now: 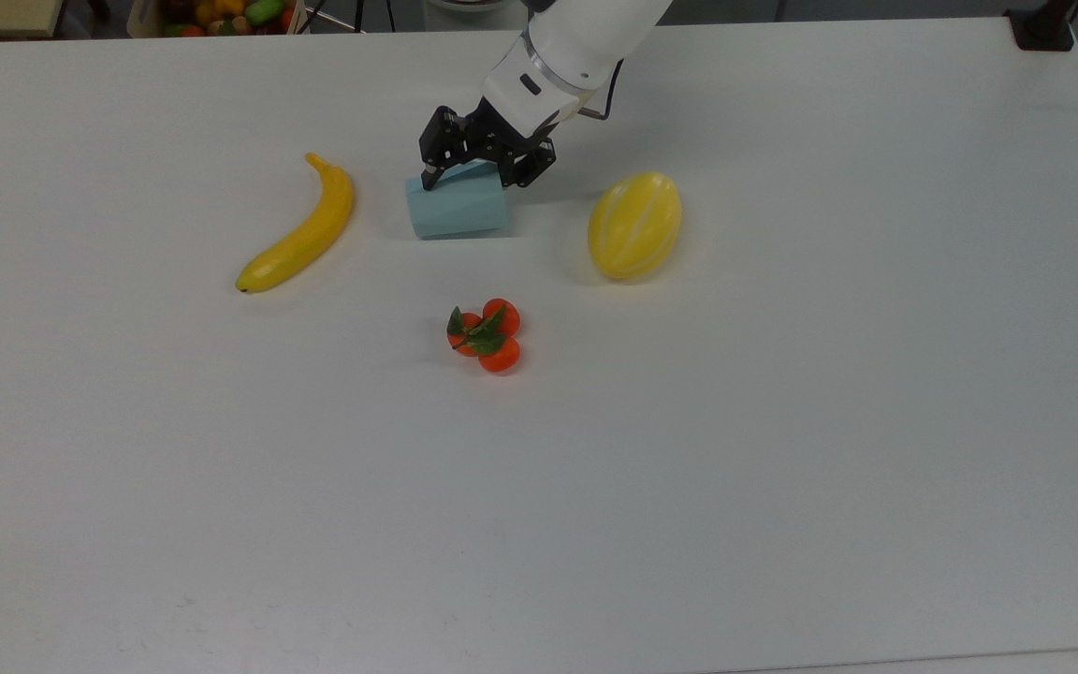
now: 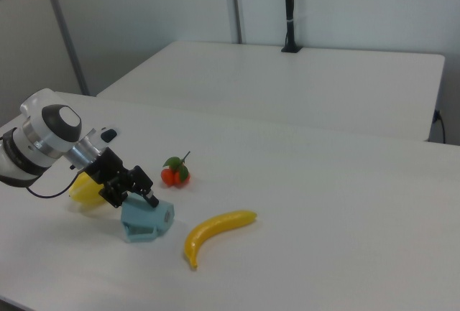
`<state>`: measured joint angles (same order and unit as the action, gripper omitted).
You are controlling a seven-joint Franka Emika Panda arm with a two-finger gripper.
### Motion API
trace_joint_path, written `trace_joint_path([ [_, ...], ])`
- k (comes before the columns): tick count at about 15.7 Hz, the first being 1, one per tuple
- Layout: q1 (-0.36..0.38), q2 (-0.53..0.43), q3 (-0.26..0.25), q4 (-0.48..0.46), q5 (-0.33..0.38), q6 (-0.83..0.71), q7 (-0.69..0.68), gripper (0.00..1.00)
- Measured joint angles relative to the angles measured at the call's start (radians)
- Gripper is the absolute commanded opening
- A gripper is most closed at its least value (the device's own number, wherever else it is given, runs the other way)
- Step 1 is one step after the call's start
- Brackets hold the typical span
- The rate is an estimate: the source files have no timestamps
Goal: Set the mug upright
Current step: 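Close the gripper on the teal cup's rim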
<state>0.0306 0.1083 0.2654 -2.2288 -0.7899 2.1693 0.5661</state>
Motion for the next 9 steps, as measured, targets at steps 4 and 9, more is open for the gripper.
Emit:
trace_joint_path([
  [4, 0.0, -0.028, 0.0, 0.001, -0.022, -0.015, 0.003, 0.0],
  [9, -0.002, -0.038, -0.003, 0.0, -0.014, -0.017, 0.011, 0.0],
])
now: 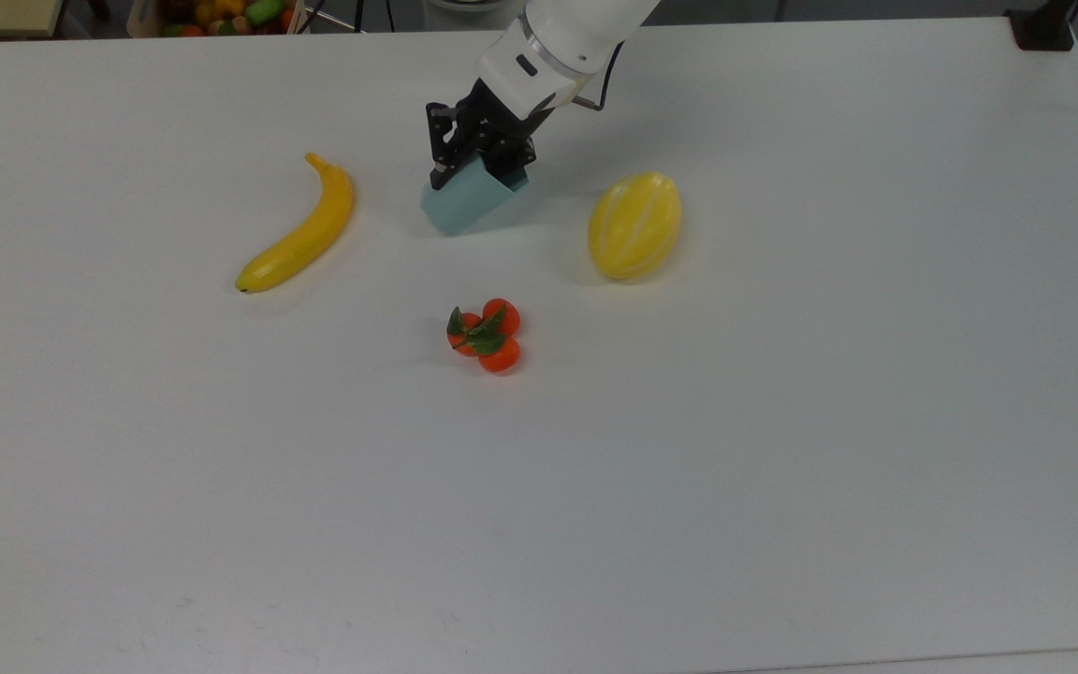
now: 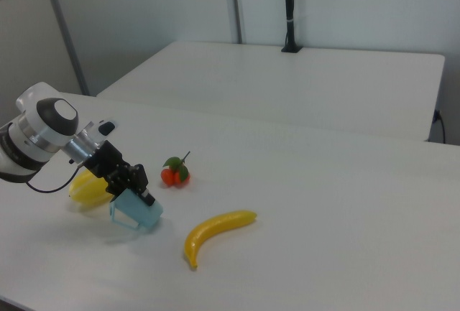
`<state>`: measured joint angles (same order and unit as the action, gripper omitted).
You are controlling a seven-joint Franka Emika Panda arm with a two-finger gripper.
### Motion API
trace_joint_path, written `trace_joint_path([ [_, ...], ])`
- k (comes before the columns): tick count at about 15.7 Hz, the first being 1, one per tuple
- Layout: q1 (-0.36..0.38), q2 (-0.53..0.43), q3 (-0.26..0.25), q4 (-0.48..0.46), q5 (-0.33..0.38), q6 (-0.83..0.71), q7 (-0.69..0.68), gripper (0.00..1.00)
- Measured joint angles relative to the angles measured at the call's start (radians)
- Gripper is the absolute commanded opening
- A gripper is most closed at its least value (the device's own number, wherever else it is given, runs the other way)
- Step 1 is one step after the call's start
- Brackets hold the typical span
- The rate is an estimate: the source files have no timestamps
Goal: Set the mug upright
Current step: 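Close the gripper on the teal cup's rim, then lift the teal cup and rotate it upright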
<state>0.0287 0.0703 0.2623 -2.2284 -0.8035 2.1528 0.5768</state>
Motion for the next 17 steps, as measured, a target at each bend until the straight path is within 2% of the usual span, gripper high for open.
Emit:
trace_joint_path([
  [2, -0.004, -0.001, -0.001, 0.007, 0.039, 0.001, 0.004, 0.0],
  [6, -0.015, -0.01, -0.022, 0.063, 0.17, 0.001, -0.002, 0.0],
  [8, -0.016, -0.019, -0.042, 0.108, 0.268, -0.004, -0.044, 0.0],
  [10, -0.016, -0.029, -0.065, 0.175, 0.404, -0.062, -0.128, 0.0],
  [13, -0.008, -0.042, -0.118, 0.293, 0.597, -0.188, -0.29, 0.0],
  [17, 0.044, -0.04, -0.246, 0.349, 0.752, -0.226, -0.488, 0.0],
])
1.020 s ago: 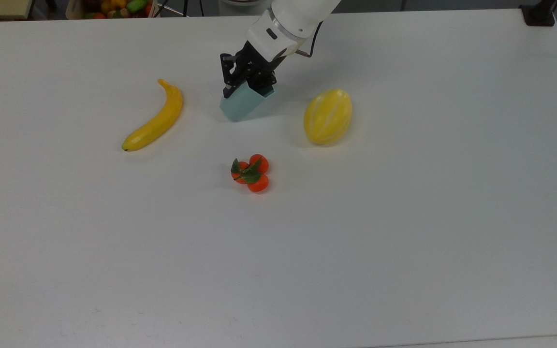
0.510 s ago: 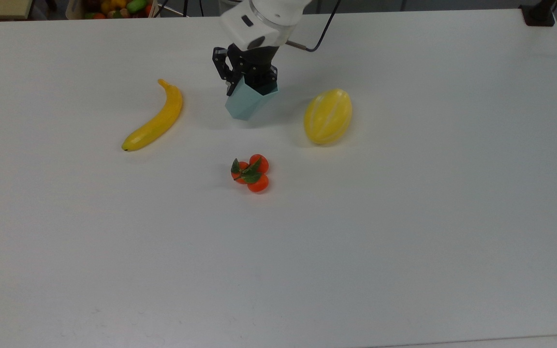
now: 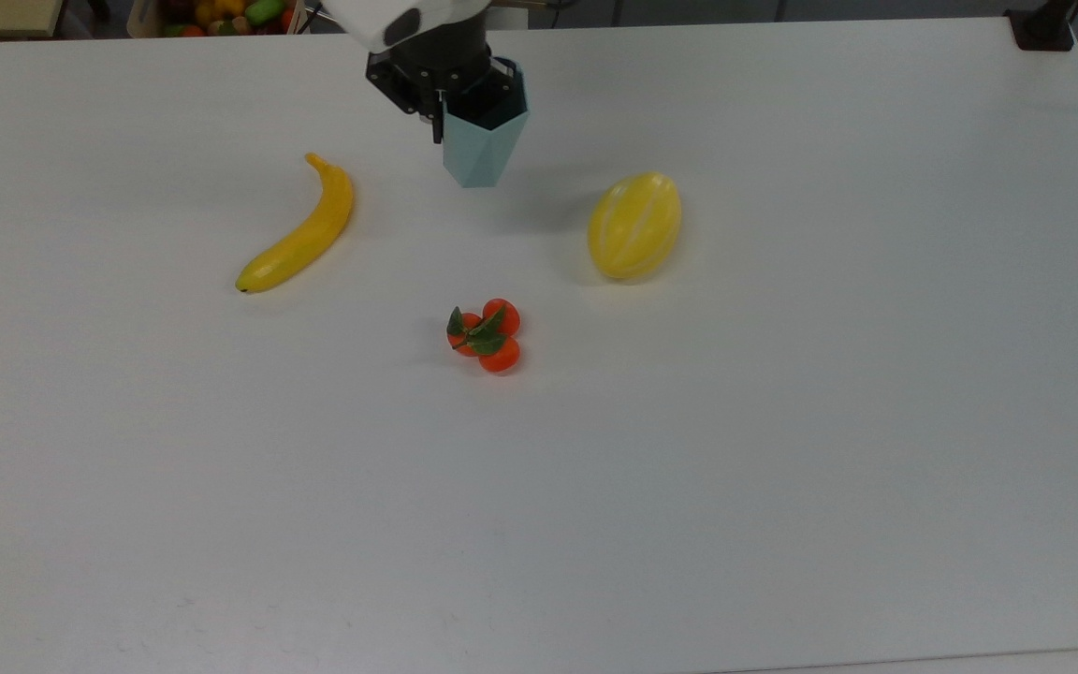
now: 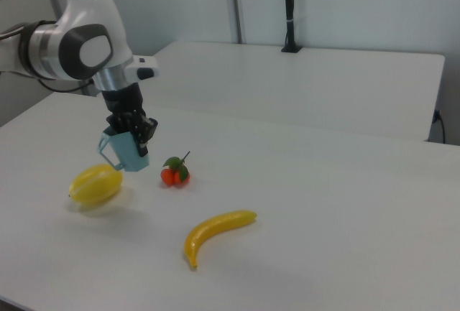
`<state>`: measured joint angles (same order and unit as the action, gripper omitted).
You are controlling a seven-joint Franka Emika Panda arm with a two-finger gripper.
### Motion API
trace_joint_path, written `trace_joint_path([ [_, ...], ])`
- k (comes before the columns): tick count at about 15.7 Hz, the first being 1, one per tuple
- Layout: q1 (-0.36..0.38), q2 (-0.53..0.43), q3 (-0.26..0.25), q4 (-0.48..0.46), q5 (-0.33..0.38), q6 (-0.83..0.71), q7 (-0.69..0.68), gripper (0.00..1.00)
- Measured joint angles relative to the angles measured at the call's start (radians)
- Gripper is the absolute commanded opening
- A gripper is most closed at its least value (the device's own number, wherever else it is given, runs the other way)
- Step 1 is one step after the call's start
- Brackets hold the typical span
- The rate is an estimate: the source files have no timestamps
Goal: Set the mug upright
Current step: 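Lift the teal cup and rotate it upright, then lower the upright cup onto the table and open the gripper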
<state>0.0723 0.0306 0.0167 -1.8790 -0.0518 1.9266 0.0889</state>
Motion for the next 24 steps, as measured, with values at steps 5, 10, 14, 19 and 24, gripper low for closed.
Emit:
trace_joint_path([
  [5, 0.042, 0.102, -0.113, 0.136, 0.082, -0.051, -0.146, 0.0],
  [10, 0.027, 0.287, -0.132, 0.293, 0.098, -0.084, -0.266, 0.0],
  [14, 0.002, 0.344, -0.134, 0.297, 0.14, -0.086, -0.428, 0.0],
  [19, 0.003, 0.344, -0.134, 0.217, 0.142, -0.019, -0.478, 0.0],
  [24, 0.023, 0.323, -0.13, 0.076, 0.142, 0.164, -0.478, 0.02],
])
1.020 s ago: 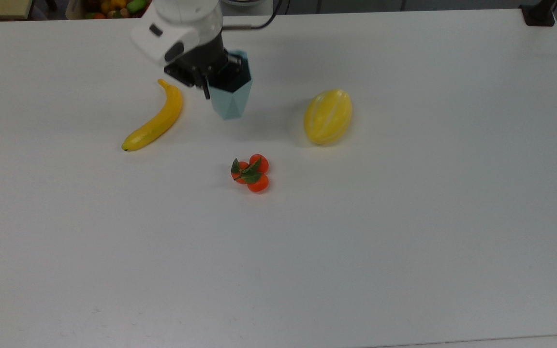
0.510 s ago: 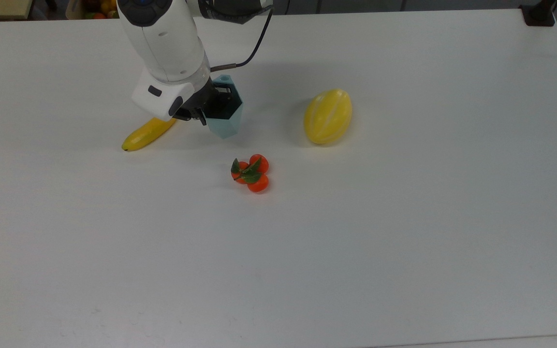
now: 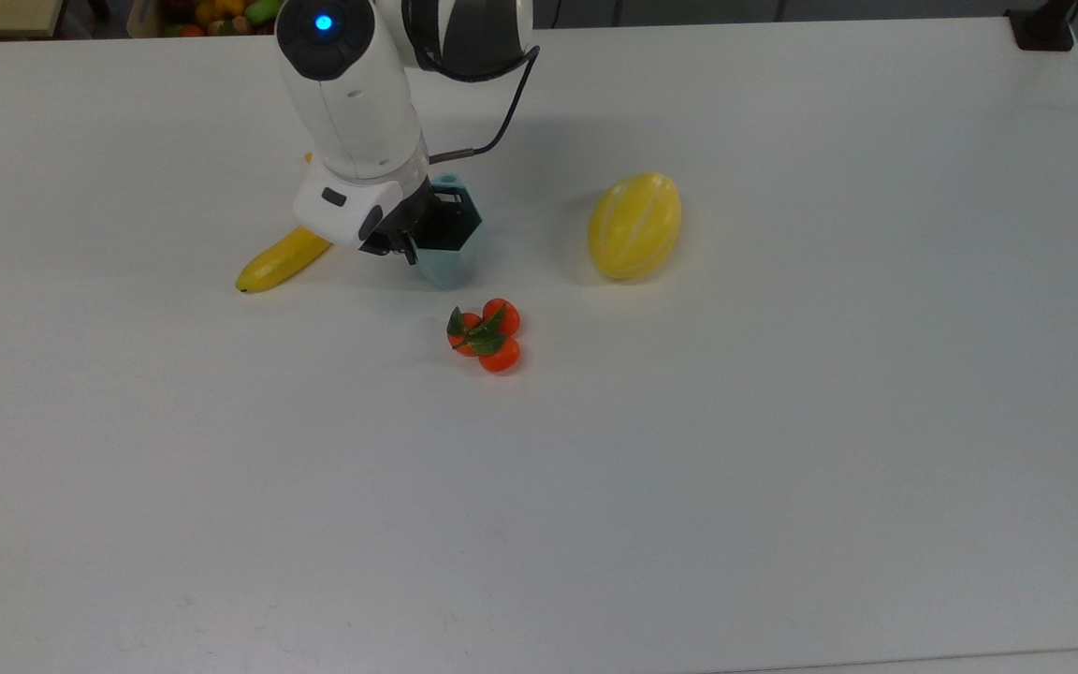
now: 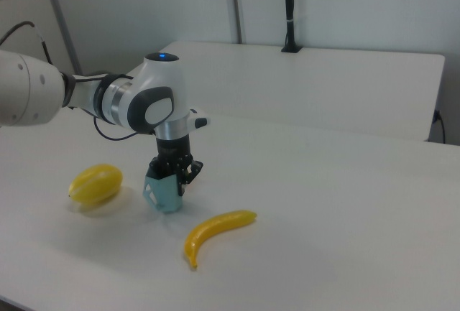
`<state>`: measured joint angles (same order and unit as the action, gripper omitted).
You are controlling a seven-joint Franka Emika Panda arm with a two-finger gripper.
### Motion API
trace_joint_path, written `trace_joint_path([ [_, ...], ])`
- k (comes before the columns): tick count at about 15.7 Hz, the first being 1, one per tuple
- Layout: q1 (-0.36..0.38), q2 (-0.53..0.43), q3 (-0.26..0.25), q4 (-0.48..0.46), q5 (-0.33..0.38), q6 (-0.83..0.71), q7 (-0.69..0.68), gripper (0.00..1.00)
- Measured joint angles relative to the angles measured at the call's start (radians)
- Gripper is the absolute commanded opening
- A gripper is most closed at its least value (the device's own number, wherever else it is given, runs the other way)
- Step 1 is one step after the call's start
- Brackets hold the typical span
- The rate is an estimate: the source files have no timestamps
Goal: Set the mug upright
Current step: 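Lower the upright cup onto the table and open the gripper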
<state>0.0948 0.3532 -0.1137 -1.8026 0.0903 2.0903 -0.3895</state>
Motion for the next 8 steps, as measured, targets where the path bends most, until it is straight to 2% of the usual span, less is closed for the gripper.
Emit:
trace_joint_path([
  [1, 0.004, -0.001, 0.001, -0.01, 0.0, 0.012, 0.0, 0.03],
  [2, 0.006, -0.002, 0.002, -0.018, 0.0, 0.019, 0.001, 0.12],
  [5, 0.006, -0.009, 0.002, -0.023, 0.0, 0.022, 0.001, 0.63],
  [8, 0.007, -0.018, 0.002, -0.023, 0.0, 0.022, 0.001, 0.92],
])
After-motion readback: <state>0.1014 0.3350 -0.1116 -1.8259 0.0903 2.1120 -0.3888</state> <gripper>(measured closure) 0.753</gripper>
